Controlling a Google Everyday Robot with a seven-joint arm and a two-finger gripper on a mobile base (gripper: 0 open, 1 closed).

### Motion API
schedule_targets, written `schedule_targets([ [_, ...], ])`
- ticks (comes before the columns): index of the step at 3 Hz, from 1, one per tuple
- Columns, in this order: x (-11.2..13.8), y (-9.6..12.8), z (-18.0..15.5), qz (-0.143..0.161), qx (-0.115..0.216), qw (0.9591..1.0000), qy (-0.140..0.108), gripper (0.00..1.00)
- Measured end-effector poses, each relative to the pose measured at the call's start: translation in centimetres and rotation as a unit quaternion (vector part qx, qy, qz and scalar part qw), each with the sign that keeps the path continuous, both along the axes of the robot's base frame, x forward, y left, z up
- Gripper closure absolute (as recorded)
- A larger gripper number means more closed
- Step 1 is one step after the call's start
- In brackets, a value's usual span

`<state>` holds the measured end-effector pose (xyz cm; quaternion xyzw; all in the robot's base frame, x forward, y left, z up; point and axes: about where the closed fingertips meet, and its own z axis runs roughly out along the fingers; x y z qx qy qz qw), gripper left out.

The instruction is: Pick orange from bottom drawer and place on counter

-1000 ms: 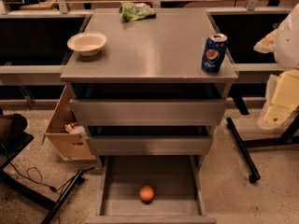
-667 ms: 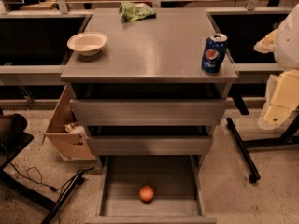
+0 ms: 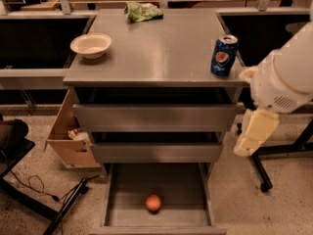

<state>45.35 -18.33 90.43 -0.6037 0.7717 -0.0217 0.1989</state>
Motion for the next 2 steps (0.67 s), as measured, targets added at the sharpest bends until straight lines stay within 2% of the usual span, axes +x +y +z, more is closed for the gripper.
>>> schedule_targets([
  [1, 0.4, 1.8, -7.5, 0.0, 0.023, 0.9997, 0.011, 0.0],
  [2, 2.0, 3.6, -13.3, 0.002, 0.033, 0.9995, -0.001, 0.0],
])
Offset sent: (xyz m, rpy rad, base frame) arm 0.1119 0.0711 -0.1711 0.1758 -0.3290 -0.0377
